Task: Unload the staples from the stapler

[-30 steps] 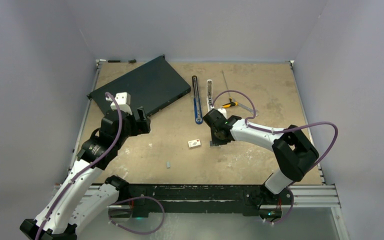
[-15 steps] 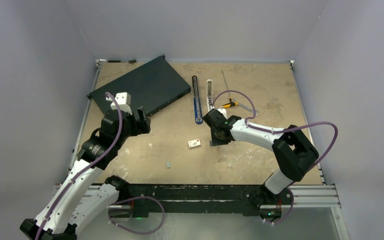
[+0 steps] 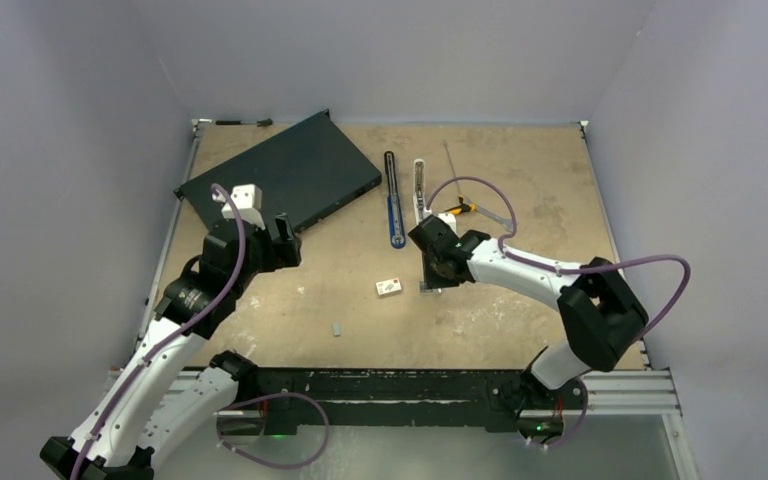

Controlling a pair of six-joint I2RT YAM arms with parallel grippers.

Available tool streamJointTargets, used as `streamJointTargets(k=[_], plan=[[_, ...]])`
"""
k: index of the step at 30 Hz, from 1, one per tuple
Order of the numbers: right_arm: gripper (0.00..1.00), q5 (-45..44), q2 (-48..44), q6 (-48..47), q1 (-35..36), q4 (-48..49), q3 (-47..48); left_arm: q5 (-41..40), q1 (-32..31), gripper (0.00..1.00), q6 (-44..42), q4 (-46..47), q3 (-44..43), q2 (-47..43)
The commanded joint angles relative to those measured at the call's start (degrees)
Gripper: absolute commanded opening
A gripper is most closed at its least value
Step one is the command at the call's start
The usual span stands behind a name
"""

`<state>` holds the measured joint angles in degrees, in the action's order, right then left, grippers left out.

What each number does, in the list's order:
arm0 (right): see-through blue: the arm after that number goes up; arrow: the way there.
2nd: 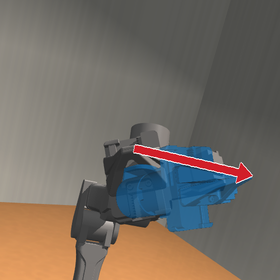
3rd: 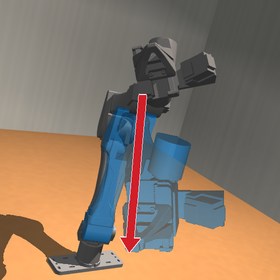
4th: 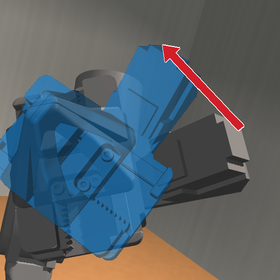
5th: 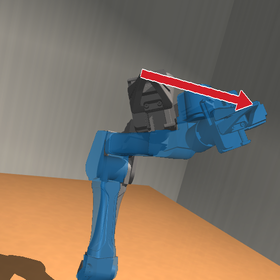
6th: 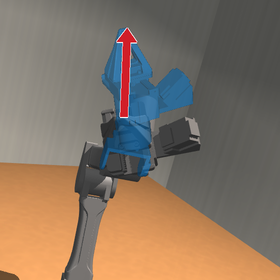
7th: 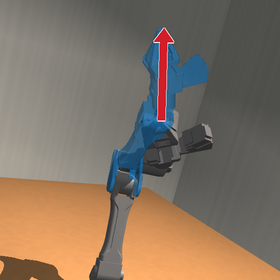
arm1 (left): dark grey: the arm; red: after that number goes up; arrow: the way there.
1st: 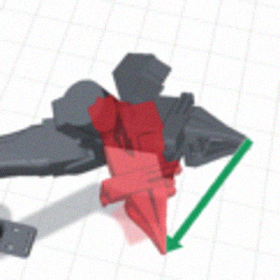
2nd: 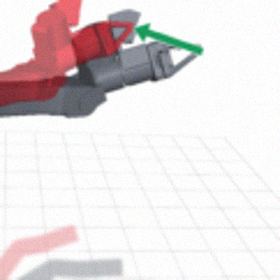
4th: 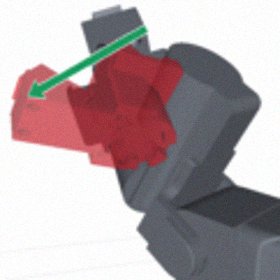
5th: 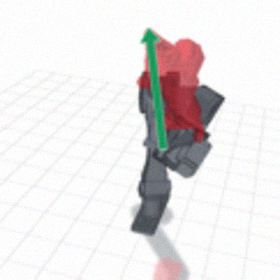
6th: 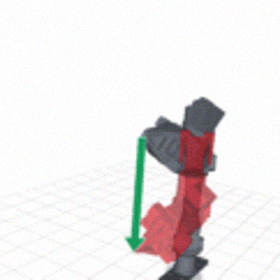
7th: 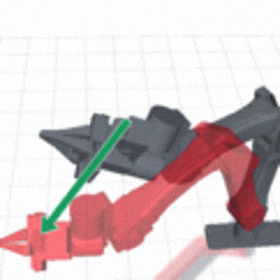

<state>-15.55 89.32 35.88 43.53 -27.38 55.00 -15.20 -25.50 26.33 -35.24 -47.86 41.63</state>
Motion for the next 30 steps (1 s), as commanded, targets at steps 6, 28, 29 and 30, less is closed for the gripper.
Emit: streamJointTargets(k=[6, 28, 29, 30], plan=[[0.17, -0.83, -3.22, 0.62, -0.07, -2.55, 0.14, 0.41, 0.38, 0.86, -1.01, 1.72, 0.45, -0.14], [0.07, 0.58, 1.09, 0.01, -0.11, -1.75, -0.11, 0.50, 0.46, 0.86, -1.01, 1.71, 0.44, -0.21], [0.07, 0.67, 1.24, 0.00, -0.11, -1.60, -0.13, 0.48, 0.44, 0.86, -1.01, 1.73, 0.48, -0.19], [0.07, 0.74, 1.29, -0.01, -0.11, -1.55, -0.12, 0.52, 0.45, 0.86, -1.01, 1.71, 0.46, -0.19]])
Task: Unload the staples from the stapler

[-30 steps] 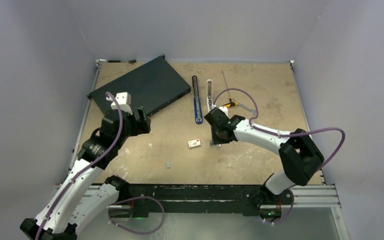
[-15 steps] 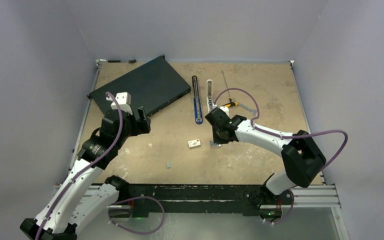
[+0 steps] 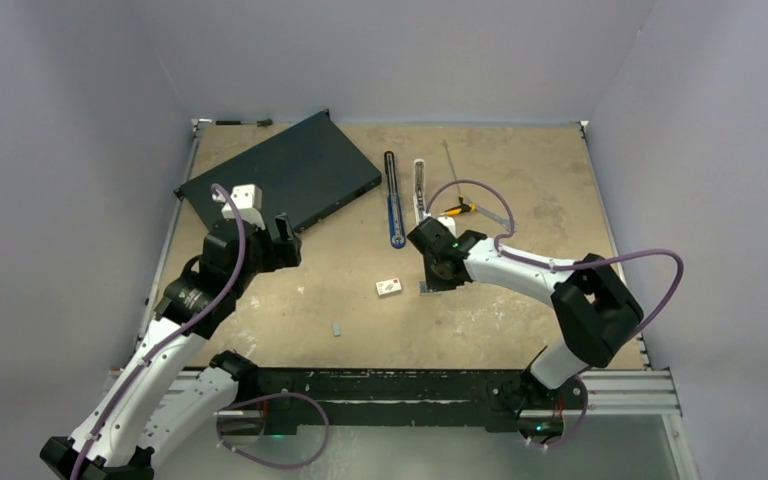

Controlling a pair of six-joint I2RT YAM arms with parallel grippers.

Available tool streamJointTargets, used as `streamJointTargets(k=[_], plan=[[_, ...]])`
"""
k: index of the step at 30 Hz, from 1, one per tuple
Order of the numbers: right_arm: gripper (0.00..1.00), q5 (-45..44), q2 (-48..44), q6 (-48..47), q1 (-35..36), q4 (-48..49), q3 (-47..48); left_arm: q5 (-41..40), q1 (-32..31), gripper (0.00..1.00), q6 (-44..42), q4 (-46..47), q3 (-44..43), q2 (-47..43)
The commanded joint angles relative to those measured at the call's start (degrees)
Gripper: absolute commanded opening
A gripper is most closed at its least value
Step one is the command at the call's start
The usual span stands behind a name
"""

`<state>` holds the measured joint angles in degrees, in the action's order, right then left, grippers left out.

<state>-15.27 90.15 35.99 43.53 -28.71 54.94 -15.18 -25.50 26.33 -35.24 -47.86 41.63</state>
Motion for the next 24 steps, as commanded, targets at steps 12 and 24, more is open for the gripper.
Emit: streamJointTargets(k=[12, 24], plan=[[0.08, 0.68, 1.90, -0.41, -0.10, 1.07, 0.08, 0.50, 0.40, 0.86, -1.01, 1.75, 0.48, -0.22], [0.08, 0.15, 1.32, -0.20, -0.11, 0.44, 1.33, 0.50, 0.45, 0.86, -1.04, 1.76, 0.41, -0.07]])
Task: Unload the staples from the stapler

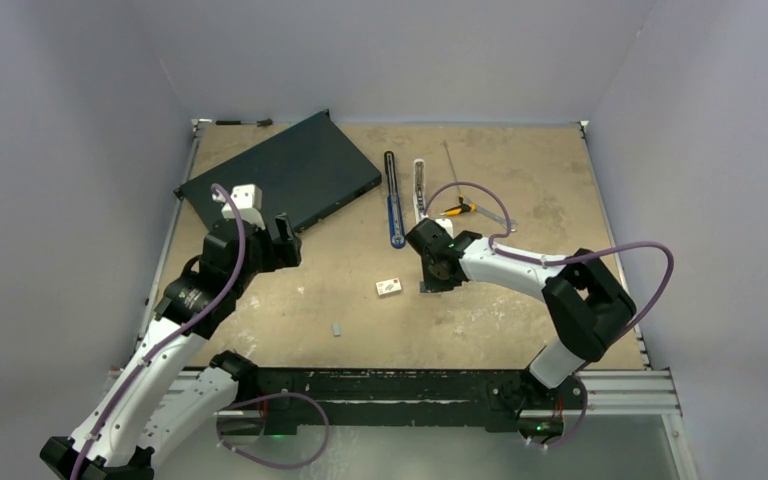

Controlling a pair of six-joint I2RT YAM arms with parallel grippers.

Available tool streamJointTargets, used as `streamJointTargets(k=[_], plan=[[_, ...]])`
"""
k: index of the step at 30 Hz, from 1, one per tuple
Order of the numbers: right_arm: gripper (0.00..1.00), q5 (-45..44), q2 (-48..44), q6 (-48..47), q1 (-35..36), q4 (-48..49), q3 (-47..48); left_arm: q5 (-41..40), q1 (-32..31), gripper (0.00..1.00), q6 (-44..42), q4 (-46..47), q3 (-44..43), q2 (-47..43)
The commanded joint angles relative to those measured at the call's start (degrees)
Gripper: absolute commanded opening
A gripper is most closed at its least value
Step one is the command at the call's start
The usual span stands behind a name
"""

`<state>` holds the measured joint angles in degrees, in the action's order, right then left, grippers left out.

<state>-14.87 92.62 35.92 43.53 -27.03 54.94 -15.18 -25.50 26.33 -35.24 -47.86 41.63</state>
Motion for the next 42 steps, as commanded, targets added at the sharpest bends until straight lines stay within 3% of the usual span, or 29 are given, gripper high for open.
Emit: streamJointTargets(k=[1, 10, 15, 21, 28, 33, 42], plan=[[0.08, -0.35, -1.64, -0.04, -0.11, -1.52, 1.50, 0.50, 0.45, 0.86, -1.08, 1.70, 0.43, -0.12], [0.12, 0.14, -8.57, -1.58, 0.16, 0.97, 2.21, 0.50, 0.54, 0.86, -1.01, 1.79, 0.43, -0.08], [0.17, 1.60, -8.97, -1.20, 4.39, 3.85, 2.75, 0.18, 0.69, 0.86, -0.94, 1.63, 0.42, -0.34], [0.25, -0.39, -0.89, 0.67, 16.63, 4.55, 9.57, -1.00, 1.03, 0.86, -0.54, 1.41, 0.45, -1.47], [0.39, 2.63, 9.00, 8.12, 24.61, 9.52, 15.45, -1.79, 1.08, 0.86, -0.31, 1.11, 0.24, -1.99], [0.50, 1.65, 17.58, 11.94, 29.34, 6.20, 22.53, -6.16, 1.14, 0.86, 1.05, -0.07, -0.04, -5.01], [0.50, -0.82, 19.99, 14.72, 30.30, 3.40, 25.17, -6.12, 1.24, 0.86, 1.10, -0.15, -0.13, -5.18]])
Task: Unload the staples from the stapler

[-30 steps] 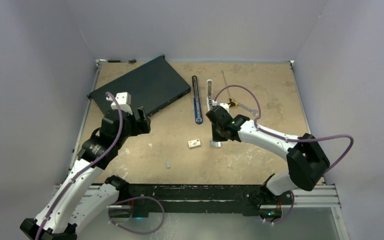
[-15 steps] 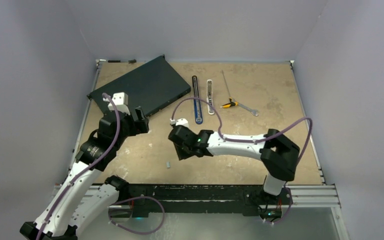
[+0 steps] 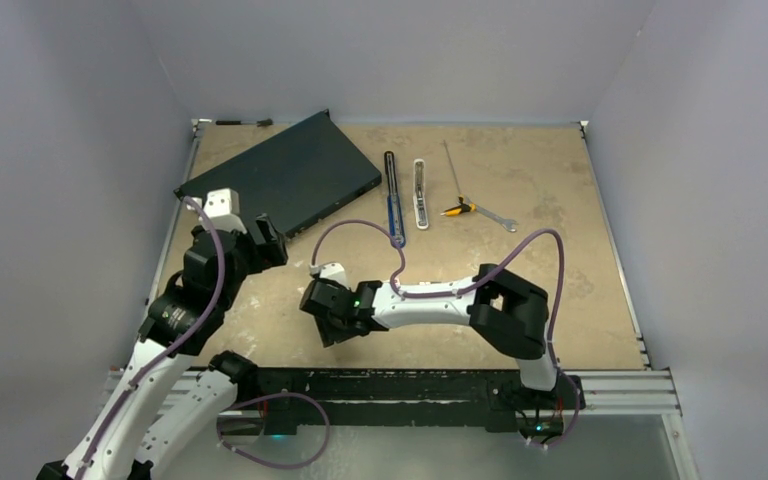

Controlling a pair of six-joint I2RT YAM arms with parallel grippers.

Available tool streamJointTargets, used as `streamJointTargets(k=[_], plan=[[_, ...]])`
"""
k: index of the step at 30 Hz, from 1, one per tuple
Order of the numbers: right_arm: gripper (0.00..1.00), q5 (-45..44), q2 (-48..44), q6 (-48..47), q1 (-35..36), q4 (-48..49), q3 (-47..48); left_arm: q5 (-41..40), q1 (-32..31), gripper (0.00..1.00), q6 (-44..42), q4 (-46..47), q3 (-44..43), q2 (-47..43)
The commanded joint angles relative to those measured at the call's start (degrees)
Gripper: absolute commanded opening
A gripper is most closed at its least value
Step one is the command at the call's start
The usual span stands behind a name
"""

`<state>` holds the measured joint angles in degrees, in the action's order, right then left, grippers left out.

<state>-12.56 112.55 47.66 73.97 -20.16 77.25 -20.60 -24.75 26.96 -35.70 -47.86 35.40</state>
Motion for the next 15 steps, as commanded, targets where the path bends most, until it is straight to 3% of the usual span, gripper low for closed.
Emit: streamJointTargets(k=[1, 15], plan=[[0.50, -3.48, 0.48, 3.20, -0.15, -4.08, 3.24, -0.61, 0.49, 0.86, 0.46, 0.29, -0.10, 1.11], [0.31, -4.94, 4.88, 2.99, -0.16, -6.02, 5.74, -0.43, 0.75, 0.86, 0.38, 0.45, -0.03, 0.71]])
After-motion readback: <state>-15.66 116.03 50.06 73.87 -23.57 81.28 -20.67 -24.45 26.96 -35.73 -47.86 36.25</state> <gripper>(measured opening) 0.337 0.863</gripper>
